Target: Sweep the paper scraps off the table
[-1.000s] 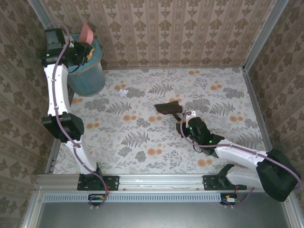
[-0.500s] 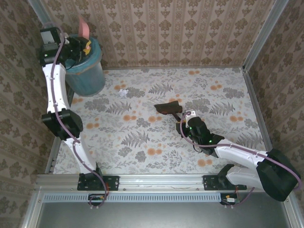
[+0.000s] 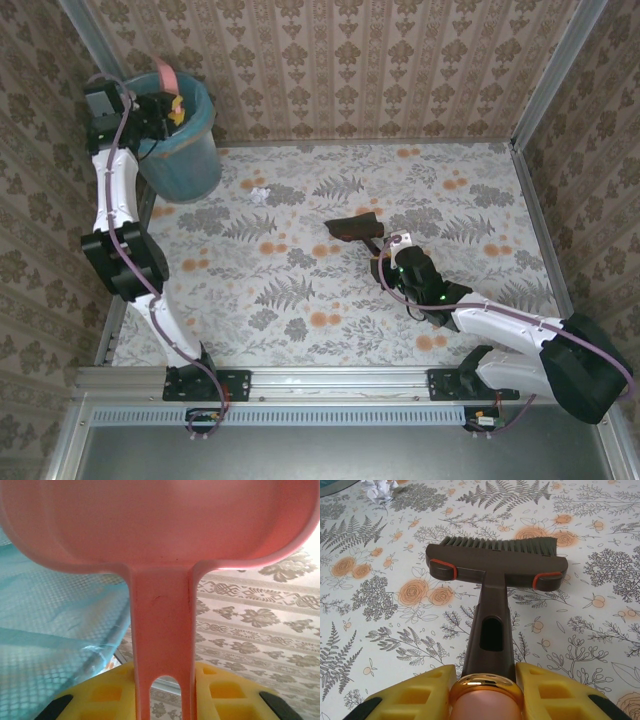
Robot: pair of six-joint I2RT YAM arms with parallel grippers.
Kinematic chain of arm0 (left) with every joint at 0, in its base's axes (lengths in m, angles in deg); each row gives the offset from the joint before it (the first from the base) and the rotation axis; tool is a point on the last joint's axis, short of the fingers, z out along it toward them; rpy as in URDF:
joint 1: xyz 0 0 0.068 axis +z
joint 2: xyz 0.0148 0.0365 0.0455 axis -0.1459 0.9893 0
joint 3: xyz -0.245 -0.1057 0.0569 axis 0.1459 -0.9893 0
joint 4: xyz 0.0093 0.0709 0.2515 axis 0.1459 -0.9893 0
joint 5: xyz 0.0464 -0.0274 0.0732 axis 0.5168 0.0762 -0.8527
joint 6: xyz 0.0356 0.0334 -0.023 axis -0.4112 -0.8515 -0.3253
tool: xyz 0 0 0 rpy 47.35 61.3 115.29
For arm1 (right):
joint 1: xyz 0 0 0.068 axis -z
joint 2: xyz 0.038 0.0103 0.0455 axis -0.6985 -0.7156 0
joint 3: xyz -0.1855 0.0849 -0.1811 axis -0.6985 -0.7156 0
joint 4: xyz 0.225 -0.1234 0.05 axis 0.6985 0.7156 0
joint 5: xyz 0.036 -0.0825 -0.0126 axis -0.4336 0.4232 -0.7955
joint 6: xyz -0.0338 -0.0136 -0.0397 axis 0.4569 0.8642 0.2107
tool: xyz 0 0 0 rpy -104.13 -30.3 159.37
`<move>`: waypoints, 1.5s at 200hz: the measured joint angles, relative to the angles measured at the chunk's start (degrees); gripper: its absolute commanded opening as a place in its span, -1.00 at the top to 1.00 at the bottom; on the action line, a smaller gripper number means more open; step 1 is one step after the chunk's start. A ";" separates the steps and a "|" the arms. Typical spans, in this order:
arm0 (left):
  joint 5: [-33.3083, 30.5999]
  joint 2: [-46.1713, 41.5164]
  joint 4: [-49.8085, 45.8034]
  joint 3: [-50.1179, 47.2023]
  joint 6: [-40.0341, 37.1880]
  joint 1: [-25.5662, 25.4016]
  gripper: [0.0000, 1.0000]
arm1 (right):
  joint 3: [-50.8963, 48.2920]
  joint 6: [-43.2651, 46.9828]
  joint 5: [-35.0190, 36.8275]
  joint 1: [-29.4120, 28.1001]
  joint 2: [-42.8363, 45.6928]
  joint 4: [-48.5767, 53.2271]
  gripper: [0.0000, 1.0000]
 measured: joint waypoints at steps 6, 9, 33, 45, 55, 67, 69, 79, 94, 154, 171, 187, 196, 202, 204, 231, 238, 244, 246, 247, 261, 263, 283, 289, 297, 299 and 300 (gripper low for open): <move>0.17 -0.31 1.38 -0.72 0.63 0.02 1.00 | 0.00 0.02 0.00 0.00 0.00 0.00 1.00; 0.20 -0.48 1.97 -1.11 0.94 0.02 1.00 | 0.00 0.04 0.00 0.00 0.00 0.00 1.00; 0.66 -1.14 5.09 -2.80 2.62 0.02 1.00 | 0.00 0.20 0.02 0.00 0.00 0.02 1.00; 0.81 -1.16 5.95 -2.91 3.13 0.04 1.00 | 0.00 0.20 0.02 0.00 0.00 0.02 1.00; 0.85 -1.18 6.58 -3.04 3.37 0.04 1.00 | 0.00 0.22 0.02 0.00 0.00 0.02 1.00; 0.96 -1.38 7.10 -3.30 3.41 0.04 1.00 | 0.00 0.20 0.02 0.00 0.00 0.02 1.00; 0.98 -1.40 7.15 -3.34 3.41 0.07 1.00 | 0.00 0.22 0.02 0.00 0.00 0.02 1.00; 0.96 -1.64 7.17 -3.45 3.39 0.07 1.00 | 0.00 0.20 0.04 0.00 0.00 0.02 1.00; 0.96 -2.38 7.10 -3.58 3.15 0.02 1.00 | 0.00 0.20 0.20 -0.04 0.00 0.02 1.00; 0.96 -9.18 6.84 -3.58 -0.31 -4.02 1.00 | 0.37 0.22 0.70 -0.04 -0.55 0.20 1.00; 0.92 -11.41 6.51 -3.58 -1.55 -6.51 1.00 | 0.37 0.22 0.87 -0.04 -0.55 0.20 1.00; 0.55 -13.31 5.79 -3.58 -3.10 -9.20 1.00 | 0.37 0.22 0.96 -0.07 -0.55 0.22 1.00; 0.07 -14.43 5.38 -3.61 -4.31 -10.95 1.00 | 0.37 0.20 1.05 -0.09 -0.52 0.22 1.00; -0.44 -15.08 4.94 -3.69 -5.18 -12.02 1.00 | 0.37 0.22 1.07 -0.15 -0.52 0.22 1.00; -0.63 -15.47 4.68 -3.82 -5.68 -12.52 1.00 | 0.37 0.20 1.07 -0.15 -0.52 0.22 1.00; -3.43 -20.00 2.27 -7.82 -10.29 -17.86 1.00 | 0.37 0.20 1.09 -0.15 -0.52 0.22 1.00; -3.93 -21.14 1.95 -9.40 -11.43 -19.12 1.00 | 0.37 0.20 1.11 -0.15 -0.52 0.22 1.00; -4.52 -22.05 1.68 -10.93 -12.48 -20.20 1.00 | 0.37 0.20 1.11 -0.15 -0.52 0.22 1.00; -4.70 -22.36 1.66 -11.43 -12.83 -20.48 1.00 | 0.37 0.20 1.11 -0.15 -0.52 0.22 1.00; -4.81 -22.47 1.66 -11.63 -13.03 -20.61 1.00 | 0.37 0.20 1.11 -0.15 -0.52 0.22 1.00; -6.36 -24.57 0.61 -15.61 -15.72 -22.53 1.00 | 0.37 0.20 1.11 -0.15 -0.50 0.22 1.00; -6.69 -24.96 0.28 -16.48 -16.24 -22.86 1.00 | 0.37 0.20 1.11 -0.15 -0.50 0.22 1.00; -8.85 -28.39 -1.88 -23.67 -20.63 -24.79 1.00 | 0.37 0.20 1.11 -0.15 -0.35 0.22 1.00; -9.64 -29.53 -2.47 -25.94 -21.99 -25.33 1.00 | 0.37 0.20 1.14 -0.15 -0.31 0.22 1.00; -10.99 -31.30 -3.98 -29.42 -24.20 -26.08 1.00 | 0.37 0.17 1.16 -0.15 -0.26 0.20 1.00; -11.15 -31.67 -4.33 -30.05 -24.61 -26.25 1.00 | 0.37 0.17 1.14 -0.15 -0.24 0.20 1.00; -11.37 -32.00 -4.50 -30.62 -25.00 -26.40 1.00 | 0.37 0.17 1.16 -0.15 -0.24 0.22 1.00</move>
